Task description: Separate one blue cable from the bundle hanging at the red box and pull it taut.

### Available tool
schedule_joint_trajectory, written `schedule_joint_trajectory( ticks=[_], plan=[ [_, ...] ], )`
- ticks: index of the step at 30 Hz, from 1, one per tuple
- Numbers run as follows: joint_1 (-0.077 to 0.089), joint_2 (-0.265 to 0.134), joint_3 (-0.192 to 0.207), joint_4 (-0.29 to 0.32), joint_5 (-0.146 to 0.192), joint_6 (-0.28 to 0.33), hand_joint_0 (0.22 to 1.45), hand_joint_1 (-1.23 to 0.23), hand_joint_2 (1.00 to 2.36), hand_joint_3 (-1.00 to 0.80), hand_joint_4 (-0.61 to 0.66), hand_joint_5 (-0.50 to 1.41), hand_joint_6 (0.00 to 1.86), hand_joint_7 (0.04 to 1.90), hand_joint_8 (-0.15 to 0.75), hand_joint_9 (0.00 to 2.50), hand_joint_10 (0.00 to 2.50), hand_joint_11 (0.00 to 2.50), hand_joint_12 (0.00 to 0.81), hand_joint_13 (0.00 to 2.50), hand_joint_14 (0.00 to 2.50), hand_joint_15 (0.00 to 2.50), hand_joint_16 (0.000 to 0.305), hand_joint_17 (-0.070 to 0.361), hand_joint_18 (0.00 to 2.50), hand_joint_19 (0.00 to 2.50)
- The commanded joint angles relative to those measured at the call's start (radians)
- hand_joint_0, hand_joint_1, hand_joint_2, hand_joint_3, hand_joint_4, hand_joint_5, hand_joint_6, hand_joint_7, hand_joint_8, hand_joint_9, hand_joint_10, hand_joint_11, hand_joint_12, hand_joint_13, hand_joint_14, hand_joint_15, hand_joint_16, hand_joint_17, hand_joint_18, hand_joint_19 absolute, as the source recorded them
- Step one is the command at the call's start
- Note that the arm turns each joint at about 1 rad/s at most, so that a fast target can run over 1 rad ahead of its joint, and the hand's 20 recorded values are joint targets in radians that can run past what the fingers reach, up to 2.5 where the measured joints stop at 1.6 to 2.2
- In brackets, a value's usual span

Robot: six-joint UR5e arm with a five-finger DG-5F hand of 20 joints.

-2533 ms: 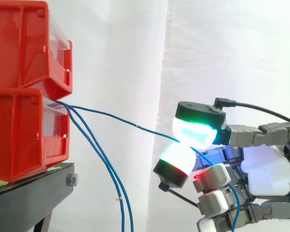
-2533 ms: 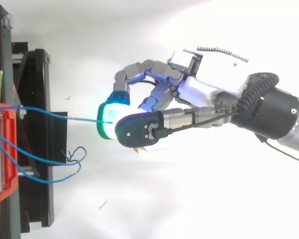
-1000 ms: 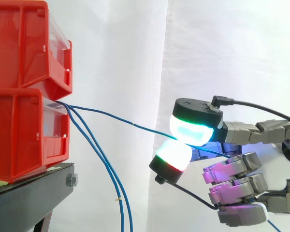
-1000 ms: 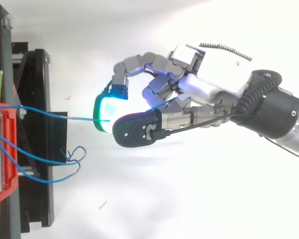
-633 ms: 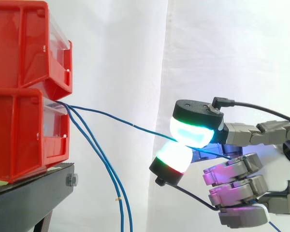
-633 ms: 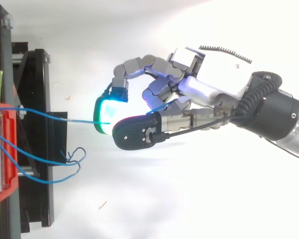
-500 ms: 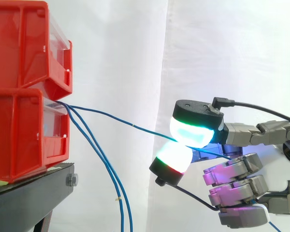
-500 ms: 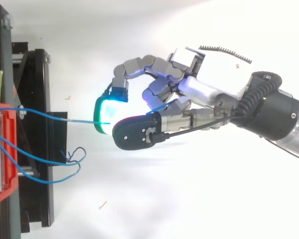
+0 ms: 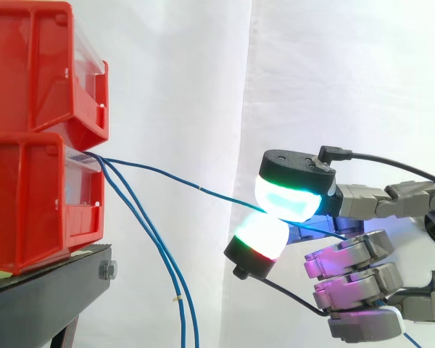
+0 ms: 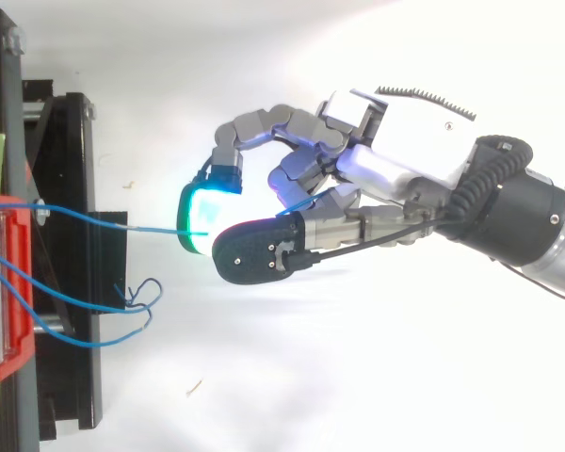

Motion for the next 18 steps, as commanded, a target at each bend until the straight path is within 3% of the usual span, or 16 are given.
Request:
schedule_joint_trajectory(
  ticks=[1, 18],
  plan=[
    [0.0, -0.001, 0.0, 0.0, 0.0, 0.0, 0.74, -0.76, 1.02, -0.19, -0.06, -0.21, 0.91, 1.22, 0.313, 0.99, 1.77, 1.53, 0.369, 0.92, 2.5, 1.52, 0.038, 0.087, 1.33, 1.38],
    [0.0, 0.001, 0.0, 0.0, 0.0, 0.0, 0.74, -0.76, 1.02, -0.18, -0.07, -0.21, 0.91, 1.22, 0.305, 1.0, 1.76, 1.54, 0.363, 0.95, 2.48, 1.56, 0.038, 0.085, 1.28, 1.36]
  ],
)
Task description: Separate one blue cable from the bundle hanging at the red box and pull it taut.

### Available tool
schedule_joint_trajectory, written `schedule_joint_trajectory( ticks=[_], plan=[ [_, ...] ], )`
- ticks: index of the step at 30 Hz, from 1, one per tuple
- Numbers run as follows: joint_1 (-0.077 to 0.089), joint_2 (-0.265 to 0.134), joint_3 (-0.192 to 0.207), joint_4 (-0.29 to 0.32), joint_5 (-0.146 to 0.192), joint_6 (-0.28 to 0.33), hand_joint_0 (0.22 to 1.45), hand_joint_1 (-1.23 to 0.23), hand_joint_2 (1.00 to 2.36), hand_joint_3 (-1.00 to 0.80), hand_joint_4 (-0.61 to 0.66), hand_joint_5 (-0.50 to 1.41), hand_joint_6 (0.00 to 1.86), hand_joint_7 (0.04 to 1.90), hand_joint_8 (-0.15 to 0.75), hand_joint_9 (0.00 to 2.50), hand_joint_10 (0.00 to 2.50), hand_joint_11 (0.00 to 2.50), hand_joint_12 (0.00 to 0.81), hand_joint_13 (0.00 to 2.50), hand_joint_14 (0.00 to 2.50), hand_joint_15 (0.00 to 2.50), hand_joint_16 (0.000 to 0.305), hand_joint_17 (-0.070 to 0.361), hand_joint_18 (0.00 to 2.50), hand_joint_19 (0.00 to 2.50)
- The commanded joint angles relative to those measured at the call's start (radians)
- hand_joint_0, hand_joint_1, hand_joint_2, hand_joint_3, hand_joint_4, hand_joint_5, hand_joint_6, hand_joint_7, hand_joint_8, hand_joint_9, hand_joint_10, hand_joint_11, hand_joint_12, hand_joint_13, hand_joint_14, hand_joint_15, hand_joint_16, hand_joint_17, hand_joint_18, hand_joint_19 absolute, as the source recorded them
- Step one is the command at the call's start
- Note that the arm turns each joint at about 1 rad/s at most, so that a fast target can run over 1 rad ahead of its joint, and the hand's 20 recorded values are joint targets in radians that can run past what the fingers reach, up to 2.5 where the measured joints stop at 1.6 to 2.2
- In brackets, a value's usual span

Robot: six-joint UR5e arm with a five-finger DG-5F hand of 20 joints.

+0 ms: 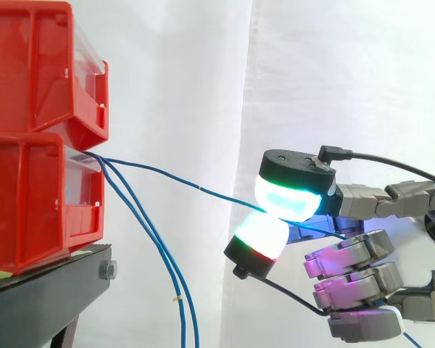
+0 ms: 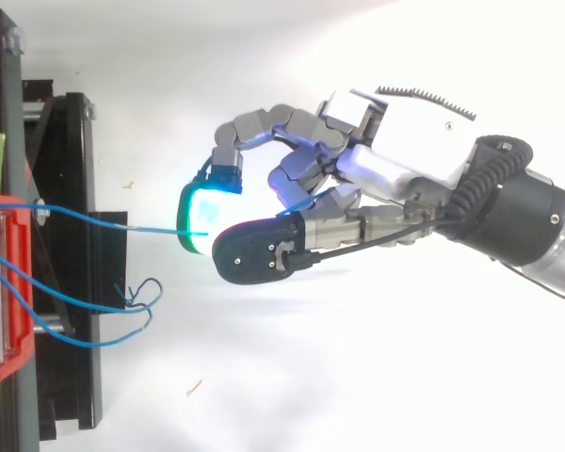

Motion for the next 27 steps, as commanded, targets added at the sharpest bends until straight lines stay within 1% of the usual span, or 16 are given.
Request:
schedule_joint_trajectory(
  ticks=[1, 3, 5, 7, 27],
  plan=[
    [0.0, 0.0, 0.0, 0.0, 0.0, 0.0, 0.74, -0.76, 1.02, -0.18, -0.07, -0.21, 0.91, 1.22, 0.302, 1.0, 1.77, 1.53, 0.363, 0.95, 2.49, 1.54, 0.037, 0.084, 1.28, 1.36],
    [0.0, 0.0, 0.0, 0.0, -0.001, 0.0, 0.74, -0.76, 1.02, -0.18, -0.07, -0.21, 0.91, 1.22, 0.304, 1.0, 1.77, 1.53, 0.358, 0.95, 2.47, 1.57, 0.037, 0.084, 1.28, 1.36],
    [0.0, 0.0, 0.0, 0.0, -0.001, 0.0, 0.74, -0.76, 1.02, -0.18, -0.06, -0.21, 0.91, 1.22, 0.296, 1.0, 1.76, 1.54, 0.363, 0.95, 2.48, 1.55, 0.038, 0.085, 1.27, 1.36],
    [0.0, 0.0, 0.0, 0.0, -0.001, 0.0, 0.74, -0.76, 1.02, -0.18, -0.06, -0.21, 0.91, 1.22, 0.297, 1.0, 1.76, 1.54, 0.359, 0.95, 2.43, 1.59, 0.038, 0.085, 1.27, 1.35],
    [0.0, 0.0, 0.0, 0.0, 0.0, 0.0, 0.73, -0.77, 1.02, -0.17, -0.06, -0.21, 0.91, 1.22, 0.298, 1.01, 1.74, 1.55, 0.358, 0.97, 2.4, 1.56, 0.037, 0.083, 1.25, 1.35]
  ],
)
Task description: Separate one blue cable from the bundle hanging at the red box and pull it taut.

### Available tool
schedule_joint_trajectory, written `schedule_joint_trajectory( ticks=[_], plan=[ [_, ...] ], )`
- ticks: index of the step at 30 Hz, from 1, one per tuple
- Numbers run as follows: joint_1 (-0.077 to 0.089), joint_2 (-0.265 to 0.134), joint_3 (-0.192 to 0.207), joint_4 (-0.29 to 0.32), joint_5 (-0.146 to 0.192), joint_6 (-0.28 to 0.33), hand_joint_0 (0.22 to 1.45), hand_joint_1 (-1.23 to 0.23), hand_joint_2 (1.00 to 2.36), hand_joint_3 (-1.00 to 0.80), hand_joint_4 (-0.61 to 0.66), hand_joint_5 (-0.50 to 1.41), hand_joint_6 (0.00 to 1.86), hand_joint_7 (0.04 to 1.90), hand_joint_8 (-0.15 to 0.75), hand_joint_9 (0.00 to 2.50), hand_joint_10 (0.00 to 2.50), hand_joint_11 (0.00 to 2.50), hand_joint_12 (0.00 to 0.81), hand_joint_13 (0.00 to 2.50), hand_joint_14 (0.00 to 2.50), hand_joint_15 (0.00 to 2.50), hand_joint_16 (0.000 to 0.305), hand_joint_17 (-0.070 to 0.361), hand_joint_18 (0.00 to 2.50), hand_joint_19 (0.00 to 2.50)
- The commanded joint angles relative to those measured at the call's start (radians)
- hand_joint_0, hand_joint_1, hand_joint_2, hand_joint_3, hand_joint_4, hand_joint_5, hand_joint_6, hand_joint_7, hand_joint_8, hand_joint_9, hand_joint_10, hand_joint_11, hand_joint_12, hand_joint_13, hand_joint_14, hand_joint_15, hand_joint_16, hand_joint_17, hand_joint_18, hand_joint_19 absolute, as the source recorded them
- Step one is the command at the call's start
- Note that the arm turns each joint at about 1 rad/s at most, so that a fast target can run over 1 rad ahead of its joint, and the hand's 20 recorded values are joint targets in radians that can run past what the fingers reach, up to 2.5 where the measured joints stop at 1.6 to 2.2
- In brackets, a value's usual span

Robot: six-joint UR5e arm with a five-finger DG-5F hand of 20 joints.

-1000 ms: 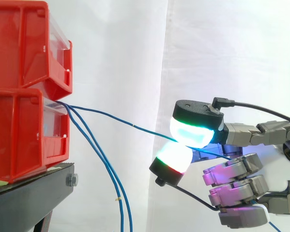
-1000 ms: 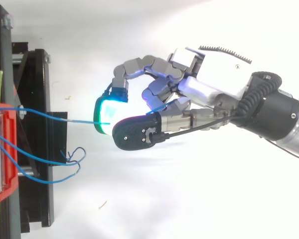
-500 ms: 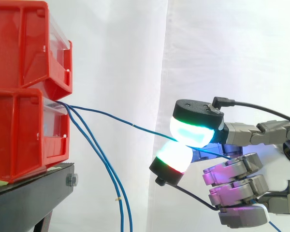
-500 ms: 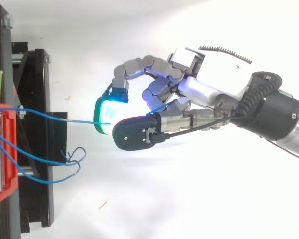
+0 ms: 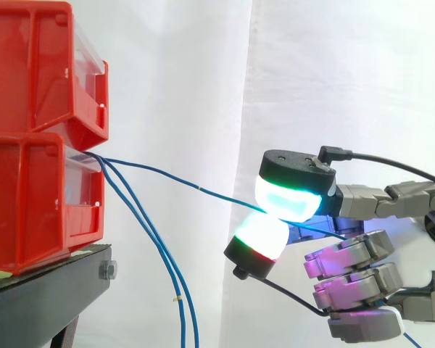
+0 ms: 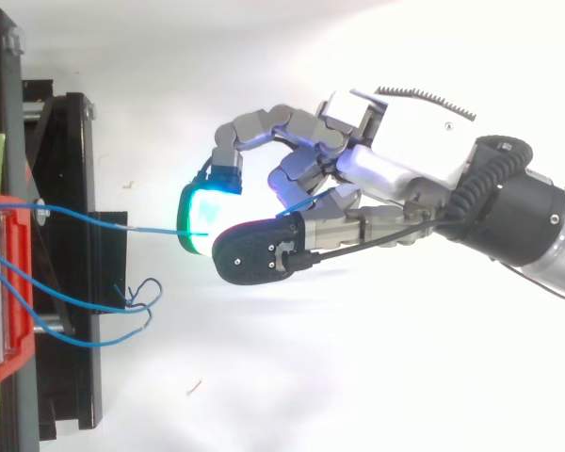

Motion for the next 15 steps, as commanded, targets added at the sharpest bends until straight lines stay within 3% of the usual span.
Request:
schedule_joint_trajectory(
  ticks=[1, 15],
  plan=[
    [0.0, 0.0, 0.0, 0.0, 0.0, 0.0, 0.73, -0.77, 1.02, -0.17, -0.06, -0.21, 0.91, 1.22, 0.298, 1.01, 1.74, 1.55, 0.358, 0.97, 2.39, 1.56, 0.037, 0.083, 1.25, 1.35],
    [0.0, 0.0, 0.0, 0.0, 0.0, 0.0, 0.73, -0.77, 1.02, -0.17, -0.06, -0.21, 0.91, 1.21, 0.299, 1.02, 1.72, 1.56, 0.357, 0.97, 2.36, 1.58, 0.037, 0.083, 1.24, 1.34]
  ],
)
